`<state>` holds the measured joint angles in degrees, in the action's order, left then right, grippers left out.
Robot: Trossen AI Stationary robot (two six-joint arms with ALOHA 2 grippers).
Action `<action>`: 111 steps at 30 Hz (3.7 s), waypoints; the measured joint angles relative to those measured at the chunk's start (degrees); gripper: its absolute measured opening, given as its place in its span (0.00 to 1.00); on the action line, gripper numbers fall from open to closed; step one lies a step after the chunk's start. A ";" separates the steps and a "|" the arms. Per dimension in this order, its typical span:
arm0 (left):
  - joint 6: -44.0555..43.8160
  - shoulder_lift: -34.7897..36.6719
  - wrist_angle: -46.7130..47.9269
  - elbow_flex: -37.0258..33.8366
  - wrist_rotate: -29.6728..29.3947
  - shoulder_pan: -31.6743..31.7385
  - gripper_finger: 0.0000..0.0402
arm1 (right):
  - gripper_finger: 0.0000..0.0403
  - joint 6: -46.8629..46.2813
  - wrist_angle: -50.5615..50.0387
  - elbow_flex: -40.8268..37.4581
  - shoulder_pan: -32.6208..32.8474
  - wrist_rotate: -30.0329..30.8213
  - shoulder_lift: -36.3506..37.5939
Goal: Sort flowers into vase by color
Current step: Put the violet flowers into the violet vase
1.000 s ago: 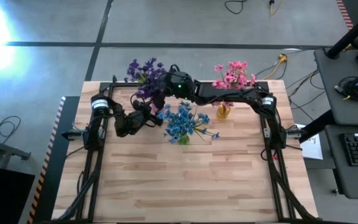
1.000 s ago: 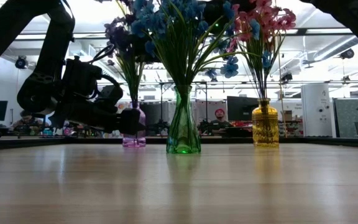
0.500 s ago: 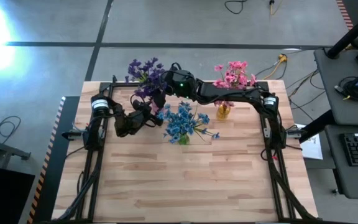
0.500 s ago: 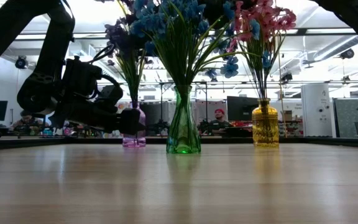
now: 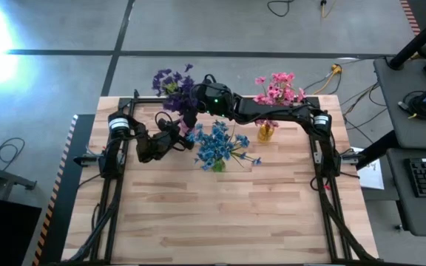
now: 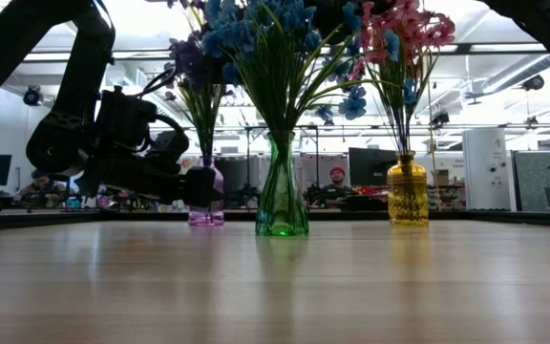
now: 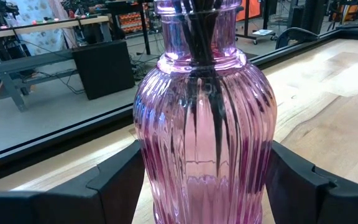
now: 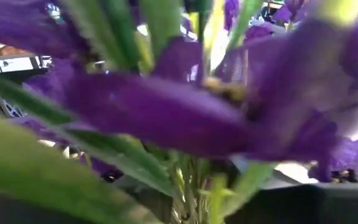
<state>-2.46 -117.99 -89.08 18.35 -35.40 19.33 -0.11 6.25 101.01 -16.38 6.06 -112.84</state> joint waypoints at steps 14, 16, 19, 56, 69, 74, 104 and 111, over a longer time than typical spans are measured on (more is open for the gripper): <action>-0.02 0.00 0.00 0.00 0.02 0.00 0.66 | 0.03 0.25 0.06 -0.02 0.00 0.02 -2.22; -0.02 0.00 0.00 0.00 0.02 0.00 0.66 | 0.03 0.19 -0.03 -0.02 0.00 0.07 -2.38; -0.02 0.00 0.00 0.00 0.02 0.01 0.66 | 0.02 -0.19 -0.56 -0.02 -0.13 0.18 -2.38; -0.04 0.00 0.01 0.00 0.04 0.00 0.66 | 0.12 -0.21 -3.06 -0.15 0.61 2.81 -2.47; -0.02 0.00 0.02 0.00 0.04 0.00 0.66 | 0.46 2.03 -4.01 -0.15 1.11 3.00 -0.78; -0.02 0.00 0.02 0.00 0.04 0.00 0.66 | 0.49 1.58 -4.75 -0.15 1.14 2.98 -0.02; -0.04 0.00 0.04 0.00 0.04 0.00 0.66 | 0.03 0.16 -3.85 -0.15 1.11 2.79 -0.42; -0.04 0.00 0.11 0.01 0.04 0.00 0.66 | 0.03 0.14 -3.59 -0.15 0.98 2.86 -1.01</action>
<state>-2.50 -117.99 -88.96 18.35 -35.36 19.33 0.03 2.66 100.86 -15.40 8.91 -113.84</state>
